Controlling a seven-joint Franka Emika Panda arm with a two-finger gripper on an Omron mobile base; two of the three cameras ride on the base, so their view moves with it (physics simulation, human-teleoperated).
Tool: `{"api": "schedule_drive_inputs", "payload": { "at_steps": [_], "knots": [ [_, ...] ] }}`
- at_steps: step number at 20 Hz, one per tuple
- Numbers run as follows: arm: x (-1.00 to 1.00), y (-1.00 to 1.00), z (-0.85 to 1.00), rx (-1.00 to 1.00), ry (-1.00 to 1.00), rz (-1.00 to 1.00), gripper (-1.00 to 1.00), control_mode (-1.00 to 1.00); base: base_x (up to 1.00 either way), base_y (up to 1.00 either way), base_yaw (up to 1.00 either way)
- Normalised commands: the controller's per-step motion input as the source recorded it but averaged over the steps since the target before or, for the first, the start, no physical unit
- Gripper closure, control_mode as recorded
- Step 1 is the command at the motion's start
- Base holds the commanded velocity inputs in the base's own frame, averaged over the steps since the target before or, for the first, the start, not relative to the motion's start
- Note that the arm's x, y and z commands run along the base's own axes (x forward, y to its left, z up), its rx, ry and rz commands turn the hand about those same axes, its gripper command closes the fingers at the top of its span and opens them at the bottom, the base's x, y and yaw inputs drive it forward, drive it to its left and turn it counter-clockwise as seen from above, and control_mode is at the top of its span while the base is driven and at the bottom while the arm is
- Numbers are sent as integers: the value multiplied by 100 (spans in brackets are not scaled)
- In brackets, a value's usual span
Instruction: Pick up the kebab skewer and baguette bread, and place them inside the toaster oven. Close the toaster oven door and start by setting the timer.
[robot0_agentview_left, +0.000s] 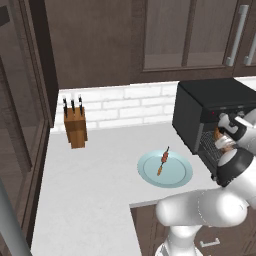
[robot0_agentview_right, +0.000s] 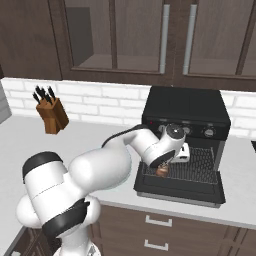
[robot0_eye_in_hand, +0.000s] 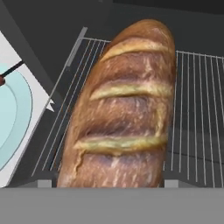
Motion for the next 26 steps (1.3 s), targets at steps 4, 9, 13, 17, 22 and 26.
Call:
{"api": "schedule_drive_inputs", "payload": {
  "at_steps": [4, 9, 13, 17, 22, 26],
  "knots": [
    [0, 8, 27, 0, 1, 0, -100, -100, 0, 0, 0],
    [-48, 30, 64, 0, 0, -1, -100, -100, 0, 0, 0],
    [-100, 88, 22, 0, 2, -24, -100, -100, 0, 0, 0],
    [-81, 100, 0, 0, 15, -35, -100, -100, 0, 0, 0],
    [-3, 100, 0, 0, 22, -28, -100, -100, 0, 0, 0],
    [46, 100, -1, 0, 18, -17, -100, -100, 0, 0, 0]
  ]
}}
